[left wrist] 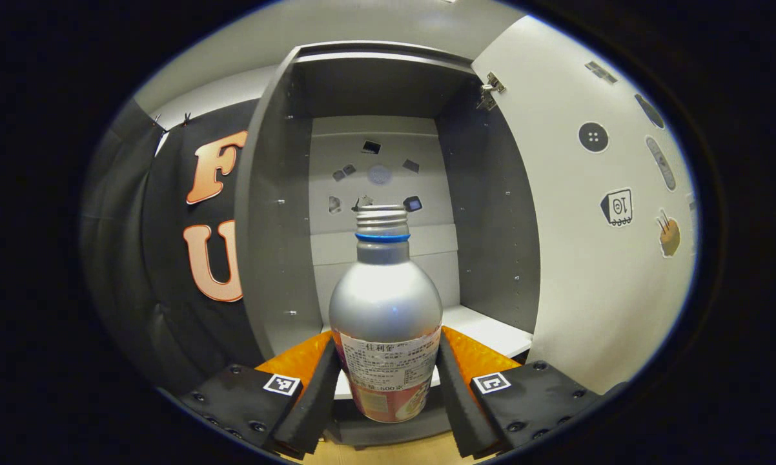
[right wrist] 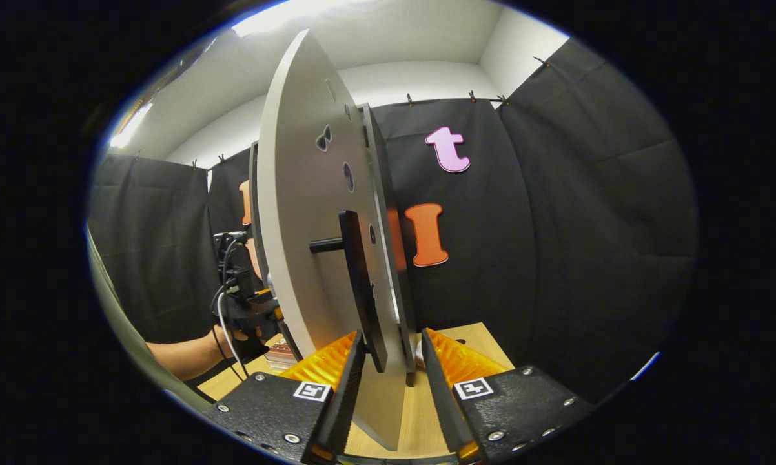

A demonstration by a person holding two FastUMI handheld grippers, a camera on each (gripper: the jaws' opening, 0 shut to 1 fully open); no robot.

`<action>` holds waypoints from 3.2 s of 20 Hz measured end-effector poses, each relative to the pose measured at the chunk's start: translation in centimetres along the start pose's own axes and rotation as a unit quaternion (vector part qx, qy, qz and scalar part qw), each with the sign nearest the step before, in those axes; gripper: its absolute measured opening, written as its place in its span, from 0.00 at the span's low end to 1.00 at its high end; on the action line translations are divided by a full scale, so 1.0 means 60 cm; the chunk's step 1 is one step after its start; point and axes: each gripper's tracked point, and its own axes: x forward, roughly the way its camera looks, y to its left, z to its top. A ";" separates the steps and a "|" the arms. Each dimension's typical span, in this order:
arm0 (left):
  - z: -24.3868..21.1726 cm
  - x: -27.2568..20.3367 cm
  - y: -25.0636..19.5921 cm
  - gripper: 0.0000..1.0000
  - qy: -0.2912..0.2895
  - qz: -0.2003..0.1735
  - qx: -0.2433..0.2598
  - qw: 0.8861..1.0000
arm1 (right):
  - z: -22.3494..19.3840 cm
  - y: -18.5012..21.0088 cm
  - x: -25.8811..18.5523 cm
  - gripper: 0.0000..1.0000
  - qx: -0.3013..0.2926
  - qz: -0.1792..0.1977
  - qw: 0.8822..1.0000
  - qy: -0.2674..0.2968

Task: Open the cabinet door with the right hand, grasp the bottle in the cabinet with the left hand and place it on the coaster, then close the cabinet door with the right hand.

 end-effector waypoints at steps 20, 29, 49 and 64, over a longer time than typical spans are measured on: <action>-0.134 -0.238 0.111 0.82 0.010 0.093 -0.017 0.995 | 0.051 -0.053 -0.008 0.64 0.006 -0.009 0.999 -0.040; -0.234 -0.323 0.093 0.82 0.042 0.139 -0.004 0.989 | 0.023 -0.130 0.040 0.64 0.043 -0.029 0.998 -0.029; -0.547 -0.410 0.107 0.83 0.115 0.176 -0.027 0.977 | 0.020 -0.170 0.057 0.68 0.061 -0.088 0.994 -0.027; -0.522 -0.412 0.120 0.90 0.114 0.174 0.025 0.978 | 0.034 -0.164 0.033 0.68 0.054 -0.083 0.994 -0.046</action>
